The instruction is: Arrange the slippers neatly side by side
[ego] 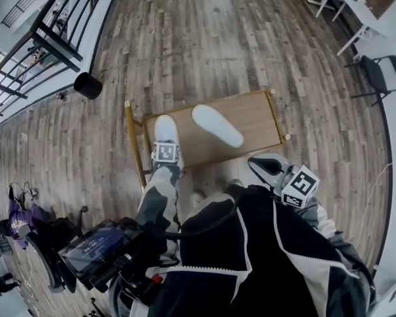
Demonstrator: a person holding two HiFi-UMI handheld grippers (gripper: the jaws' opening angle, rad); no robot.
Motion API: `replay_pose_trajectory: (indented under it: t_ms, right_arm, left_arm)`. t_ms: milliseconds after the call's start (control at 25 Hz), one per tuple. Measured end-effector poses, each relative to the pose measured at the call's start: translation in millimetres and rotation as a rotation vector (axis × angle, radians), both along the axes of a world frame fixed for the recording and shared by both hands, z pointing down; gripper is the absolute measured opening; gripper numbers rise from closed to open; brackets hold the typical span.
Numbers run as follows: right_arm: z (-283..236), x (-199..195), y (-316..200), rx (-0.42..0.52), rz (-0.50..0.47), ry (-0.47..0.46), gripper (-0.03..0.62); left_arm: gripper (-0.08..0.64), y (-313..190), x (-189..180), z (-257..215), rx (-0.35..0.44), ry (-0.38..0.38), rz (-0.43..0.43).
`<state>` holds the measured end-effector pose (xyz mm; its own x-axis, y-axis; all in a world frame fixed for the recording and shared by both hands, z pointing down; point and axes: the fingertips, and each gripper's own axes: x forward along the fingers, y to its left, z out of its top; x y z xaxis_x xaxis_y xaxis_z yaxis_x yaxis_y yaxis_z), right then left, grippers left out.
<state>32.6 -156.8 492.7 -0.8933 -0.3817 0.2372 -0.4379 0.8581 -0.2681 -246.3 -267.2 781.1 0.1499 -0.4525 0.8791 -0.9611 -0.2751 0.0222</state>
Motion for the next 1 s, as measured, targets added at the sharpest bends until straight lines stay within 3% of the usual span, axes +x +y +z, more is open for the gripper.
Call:
replay_pose_trajectory:
  t_ms: [160, 320, 560, 680, 800, 1000]
  right_arm:
    - [0, 1, 0, 0.000, -0.001, -0.001, 0.006]
    - [-1, -2, 0, 0.002, -0.014, -0.009, 0.006]
    - [1, -8, 0, 0.006, -0.035, -0.024, 0.006]
    - [2, -14, -2, 0.001, -0.047, -0.029, 0.006]
    - [0, -22, -2, 0.003, -0.068, -0.034, 0.006]
    - [-11, -35, -7, 0.038, -0.113, -0.051, 0.006]
  left_arm:
    - [0.044, 3, 1, 2, -0.012, 0.028, -0.028]
    - [0.161, 2, -3, -3, 0.011, 0.034, -0.060]
    - [0.180, 0, 8, -25, 0.069, 0.078, -0.049]
    - [0.154, -8, 24, -65, 0.180, 0.098, 0.004]
    - [0.102, -10, 50, -129, 0.352, 0.094, 0.111]
    - [0.023, 8, 102, -231, 0.613, 0.196, 0.229]
